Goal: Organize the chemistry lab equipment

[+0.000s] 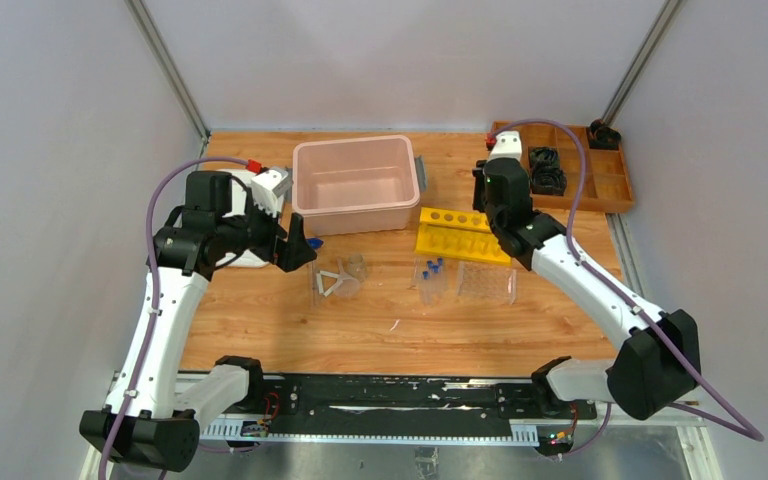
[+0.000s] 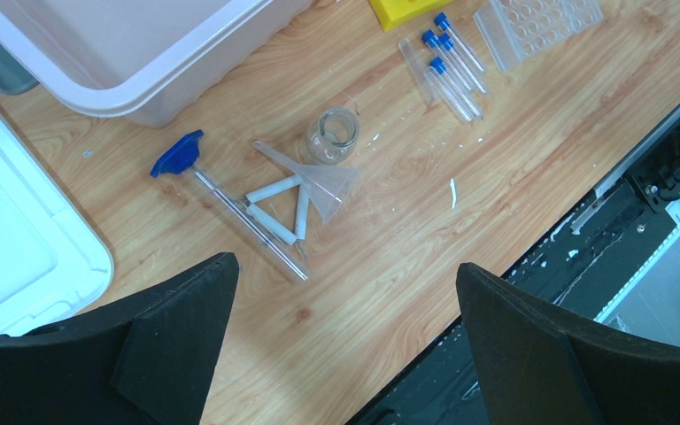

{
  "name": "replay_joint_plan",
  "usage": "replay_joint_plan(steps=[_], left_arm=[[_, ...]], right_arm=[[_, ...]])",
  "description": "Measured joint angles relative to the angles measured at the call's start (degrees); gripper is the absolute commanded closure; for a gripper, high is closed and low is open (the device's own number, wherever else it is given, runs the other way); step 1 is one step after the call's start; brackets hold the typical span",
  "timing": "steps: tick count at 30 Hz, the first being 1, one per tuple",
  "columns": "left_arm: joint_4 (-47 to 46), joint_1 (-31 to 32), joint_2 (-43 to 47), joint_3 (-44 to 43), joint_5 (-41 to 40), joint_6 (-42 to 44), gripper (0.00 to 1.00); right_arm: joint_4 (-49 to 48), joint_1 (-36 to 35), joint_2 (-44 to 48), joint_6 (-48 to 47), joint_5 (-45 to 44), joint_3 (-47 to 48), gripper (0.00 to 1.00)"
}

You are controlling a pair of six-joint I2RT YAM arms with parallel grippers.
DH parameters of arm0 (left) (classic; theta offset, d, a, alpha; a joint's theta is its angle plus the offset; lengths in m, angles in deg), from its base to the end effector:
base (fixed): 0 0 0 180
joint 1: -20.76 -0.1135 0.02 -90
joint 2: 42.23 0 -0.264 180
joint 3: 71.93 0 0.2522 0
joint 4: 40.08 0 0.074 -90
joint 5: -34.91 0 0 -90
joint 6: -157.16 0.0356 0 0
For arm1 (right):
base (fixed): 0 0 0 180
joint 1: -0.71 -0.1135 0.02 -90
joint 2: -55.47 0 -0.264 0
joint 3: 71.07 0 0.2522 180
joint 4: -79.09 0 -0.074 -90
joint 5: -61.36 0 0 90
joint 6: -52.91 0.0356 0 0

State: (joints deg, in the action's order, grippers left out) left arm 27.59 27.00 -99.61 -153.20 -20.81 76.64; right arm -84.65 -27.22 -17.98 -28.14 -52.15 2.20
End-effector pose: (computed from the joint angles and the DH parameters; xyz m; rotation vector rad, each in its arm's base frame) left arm 0.1797 -0.0398 0.3664 0.5988 2.1802 -0.6640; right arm 0.2711 0.1276 0.3356 -0.0207 1.8338 0.0708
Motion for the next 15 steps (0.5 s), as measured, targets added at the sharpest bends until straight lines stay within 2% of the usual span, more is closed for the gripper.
replay_joint_plan(steps=[14, 15], left_arm=[[0.02, 0.00, 0.00, 0.00, 0.00, 0.22, 0.00], [0.00, 0.00, 0.00, 0.00, -0.02, 0.24, 0.00]], right_arm=[[-5.84, 1.07, -2.51, 0.31, 0.66, -3.89, 1.00], [-5.99, 1.07, -2.78, 0.39, 0.81, -3.98, 0.96]])
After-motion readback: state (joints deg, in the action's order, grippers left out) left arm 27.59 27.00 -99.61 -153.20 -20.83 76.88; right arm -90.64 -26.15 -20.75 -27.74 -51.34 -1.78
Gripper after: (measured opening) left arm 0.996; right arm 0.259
